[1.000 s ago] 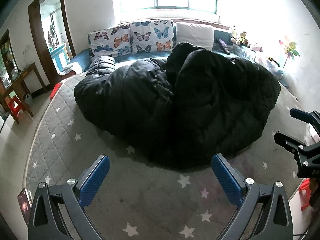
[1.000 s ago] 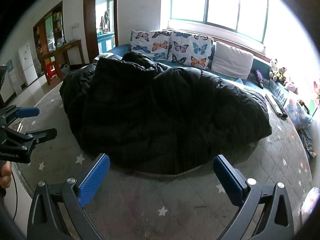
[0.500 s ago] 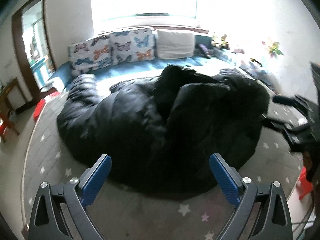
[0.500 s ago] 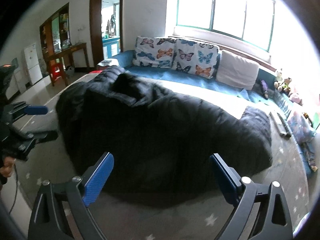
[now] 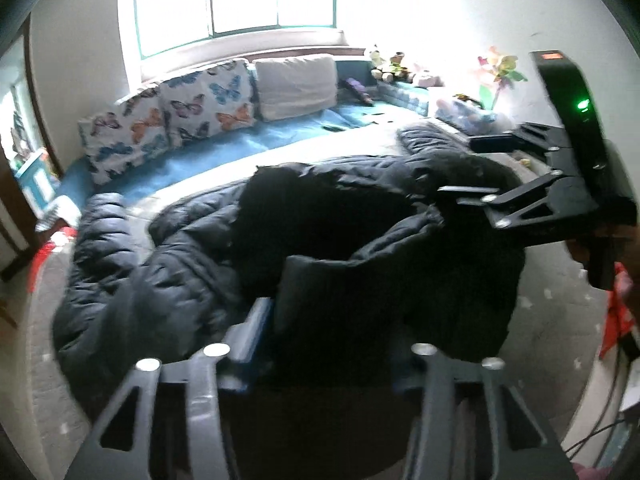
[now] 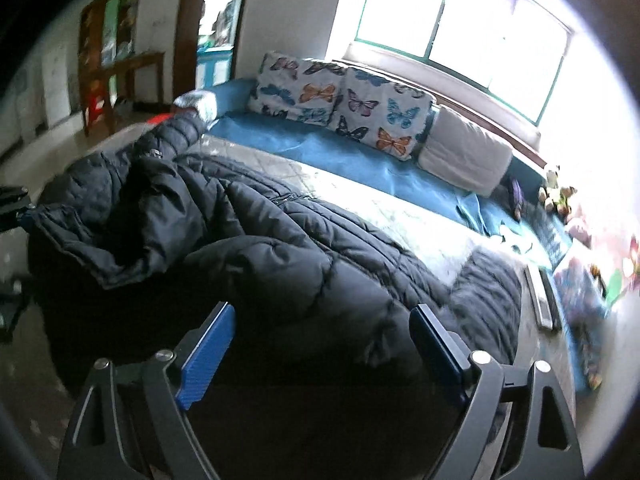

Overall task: Fold large clothes
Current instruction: 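Grasp the black jacket with both grippers and lift it off the mattress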

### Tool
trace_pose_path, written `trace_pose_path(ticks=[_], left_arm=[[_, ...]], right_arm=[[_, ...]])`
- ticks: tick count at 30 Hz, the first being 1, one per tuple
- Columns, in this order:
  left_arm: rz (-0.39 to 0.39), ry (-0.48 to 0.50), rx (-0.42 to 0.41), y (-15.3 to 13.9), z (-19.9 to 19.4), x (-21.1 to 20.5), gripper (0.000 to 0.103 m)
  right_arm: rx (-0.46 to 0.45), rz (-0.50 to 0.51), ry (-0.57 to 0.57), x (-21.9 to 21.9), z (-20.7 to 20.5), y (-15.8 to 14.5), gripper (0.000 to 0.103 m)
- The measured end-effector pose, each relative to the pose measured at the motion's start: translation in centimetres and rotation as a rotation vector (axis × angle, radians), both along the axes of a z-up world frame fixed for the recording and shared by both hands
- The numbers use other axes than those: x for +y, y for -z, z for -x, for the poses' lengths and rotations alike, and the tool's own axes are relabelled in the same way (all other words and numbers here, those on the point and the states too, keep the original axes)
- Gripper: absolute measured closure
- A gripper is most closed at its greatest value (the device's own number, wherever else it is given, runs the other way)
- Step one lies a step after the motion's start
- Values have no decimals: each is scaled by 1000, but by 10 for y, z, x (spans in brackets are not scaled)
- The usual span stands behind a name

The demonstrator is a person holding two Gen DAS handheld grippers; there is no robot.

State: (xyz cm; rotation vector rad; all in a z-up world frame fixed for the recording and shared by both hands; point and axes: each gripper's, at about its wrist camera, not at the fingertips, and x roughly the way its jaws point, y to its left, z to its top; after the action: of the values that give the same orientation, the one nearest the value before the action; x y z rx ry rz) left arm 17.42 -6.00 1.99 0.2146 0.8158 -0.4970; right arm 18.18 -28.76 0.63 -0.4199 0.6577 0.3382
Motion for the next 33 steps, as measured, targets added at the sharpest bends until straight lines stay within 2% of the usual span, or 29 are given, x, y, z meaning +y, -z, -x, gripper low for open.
trace_pose_path(ticks=[1, 4, 5, 6, 7, 9, 10, 13, 16, 20, 25, 31, 33], left_arm=[[4, 4, -1, 1, -3, -1, 62], [19, 20, -4, 3, -6, -3, 77], [26, 27, -2, 3, -6, -3, 78], [26, 29, -9, 3, -3, -3, 80], [24, 29, -20, 2, 0, -2, 81], [29, 36, -29, -1, 7, -1, 83], [40, 39, -29, -3, 13, 1, 83], [64, 48, -38, -11, 30, 8, 84], [76, 59, -57, -20, 54, 14, 84], [80, 94, -84, -28, 105, 26, 84], [78, 143, -61, -23, 164, 32, 84], [14, 184, 40, 6, 222, 39, 72], [11, 195, 75, 12, 235, 44, 70]], right_arm=[[7, 0, -17, 1, -4, 2, 7], [38, 11, -34, 3, -11, 8, 7], [63, -4, -47, 1, -12, 11, 7], [73, -12, -54, 0, -12, 12, 18], [81, -14, -55, -2, -11, 11, 37], [89, -25, -41, -7, -5, 8, 54], [86, -37, -41, -11, 2, 5, 61], [60, -73, -41, -21, 26, -9, 69], [28, -108, -51, -26, 50, -24, 72], [-15, -131, -73, -35, 94, -39, 74], [-24, -106, -99, -36, 136, -32, 75], [63, -76, -101, -39, 160, -3, 75], [120, -72, -94, -44, 162, 7, 71]])
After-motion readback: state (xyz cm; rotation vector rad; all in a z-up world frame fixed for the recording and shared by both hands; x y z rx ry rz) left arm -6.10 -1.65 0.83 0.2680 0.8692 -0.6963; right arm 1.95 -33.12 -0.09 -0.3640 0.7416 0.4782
